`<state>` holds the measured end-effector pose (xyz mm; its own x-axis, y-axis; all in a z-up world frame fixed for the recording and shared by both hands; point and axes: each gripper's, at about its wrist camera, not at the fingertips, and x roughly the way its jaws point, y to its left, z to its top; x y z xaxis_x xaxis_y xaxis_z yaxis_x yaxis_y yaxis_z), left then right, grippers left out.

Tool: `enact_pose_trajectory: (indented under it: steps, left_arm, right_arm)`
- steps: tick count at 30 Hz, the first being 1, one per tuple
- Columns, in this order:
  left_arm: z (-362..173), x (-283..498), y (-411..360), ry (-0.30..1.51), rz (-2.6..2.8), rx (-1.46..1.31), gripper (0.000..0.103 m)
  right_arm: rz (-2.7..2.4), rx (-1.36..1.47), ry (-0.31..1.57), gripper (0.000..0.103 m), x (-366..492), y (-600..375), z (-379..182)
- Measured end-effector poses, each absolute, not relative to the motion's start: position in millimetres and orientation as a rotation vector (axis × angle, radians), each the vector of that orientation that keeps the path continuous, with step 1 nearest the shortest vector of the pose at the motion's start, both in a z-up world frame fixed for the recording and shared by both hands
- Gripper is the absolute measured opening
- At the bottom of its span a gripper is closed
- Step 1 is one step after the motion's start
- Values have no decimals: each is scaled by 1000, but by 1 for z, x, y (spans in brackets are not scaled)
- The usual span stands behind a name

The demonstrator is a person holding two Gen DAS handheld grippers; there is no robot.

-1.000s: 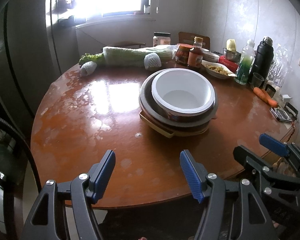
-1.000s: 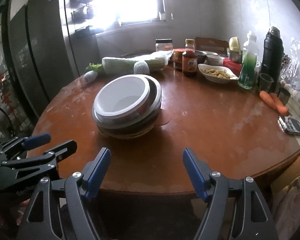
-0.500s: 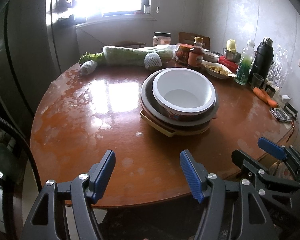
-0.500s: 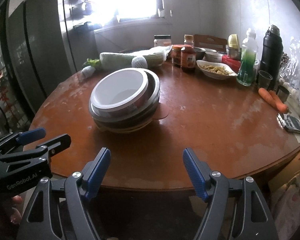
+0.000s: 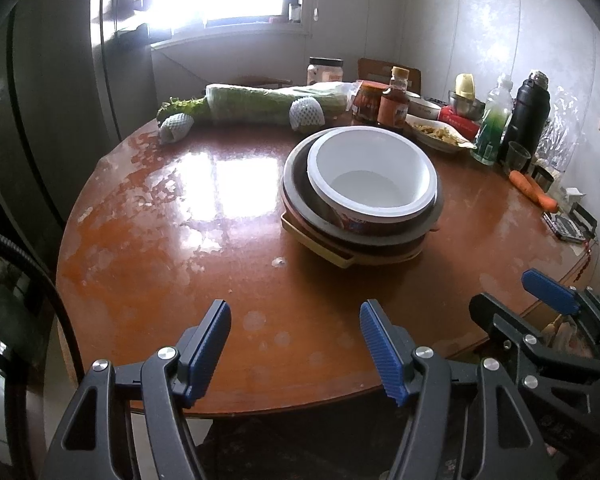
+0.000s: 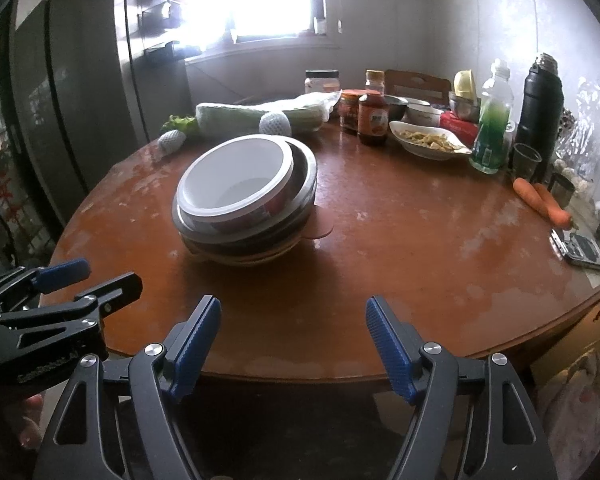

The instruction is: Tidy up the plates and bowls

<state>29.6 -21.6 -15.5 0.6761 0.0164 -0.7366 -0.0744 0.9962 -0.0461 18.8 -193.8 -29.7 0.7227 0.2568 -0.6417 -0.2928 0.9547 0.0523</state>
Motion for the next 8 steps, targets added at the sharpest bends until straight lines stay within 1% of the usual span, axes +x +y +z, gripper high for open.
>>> enact_pose_trajectory:
  steps: [8]
  left_arm:
    - [-29, 47, -10, 853, 58, -93, 67]
  right_arm:
    - [302, -65, 705, 76, 30, -195, -32]
